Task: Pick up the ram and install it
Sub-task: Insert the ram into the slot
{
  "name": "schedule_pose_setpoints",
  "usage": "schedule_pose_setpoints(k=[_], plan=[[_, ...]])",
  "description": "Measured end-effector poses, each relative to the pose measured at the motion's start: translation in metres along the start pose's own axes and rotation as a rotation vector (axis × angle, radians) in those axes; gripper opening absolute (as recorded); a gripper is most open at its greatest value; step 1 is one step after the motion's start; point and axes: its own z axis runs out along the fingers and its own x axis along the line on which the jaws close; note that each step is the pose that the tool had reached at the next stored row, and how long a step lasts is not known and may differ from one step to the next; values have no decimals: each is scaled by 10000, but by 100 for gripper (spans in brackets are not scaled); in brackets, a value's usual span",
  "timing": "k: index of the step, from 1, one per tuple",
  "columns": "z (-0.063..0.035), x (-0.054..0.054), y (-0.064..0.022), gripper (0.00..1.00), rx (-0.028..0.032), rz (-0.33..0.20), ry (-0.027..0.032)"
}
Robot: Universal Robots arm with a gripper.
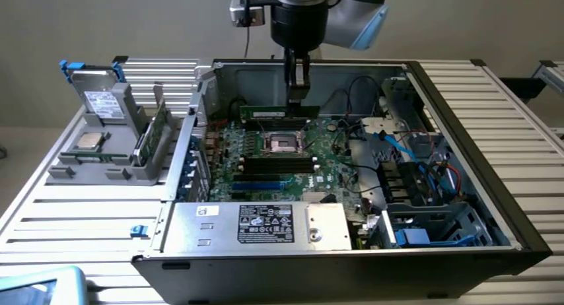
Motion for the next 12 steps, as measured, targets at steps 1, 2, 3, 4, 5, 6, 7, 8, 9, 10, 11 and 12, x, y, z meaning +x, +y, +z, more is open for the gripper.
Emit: schedule_pose_setpoints(k=[1, 2, 3, 4, 5, 6, 7, 8, 9, 10, 11, 12], plan=[[18, 5, 0, 13, -1, 21, 0], [36, 10, 0, 13, -1, 43, 1], [54, 13, -1, 13, -1, 66, 1], [73, 15, -3, 13, -1, 89, -1], [92, 18, -5, 13, -2, 114, 1], [110, 20, -6, 13, -2, 137, 1], [127, 22, -7, 13, -3, 162, 2], [146, 22, -9, 13, -3, 190, 1], [164, 22, -12, 13, -3, 215, 0], [182, 23, -15, 13, -4, 234, 1], [200, 23, -17, 13, -4, 247, 2], [217, 23, -18, 13, -5, 255, 4]])
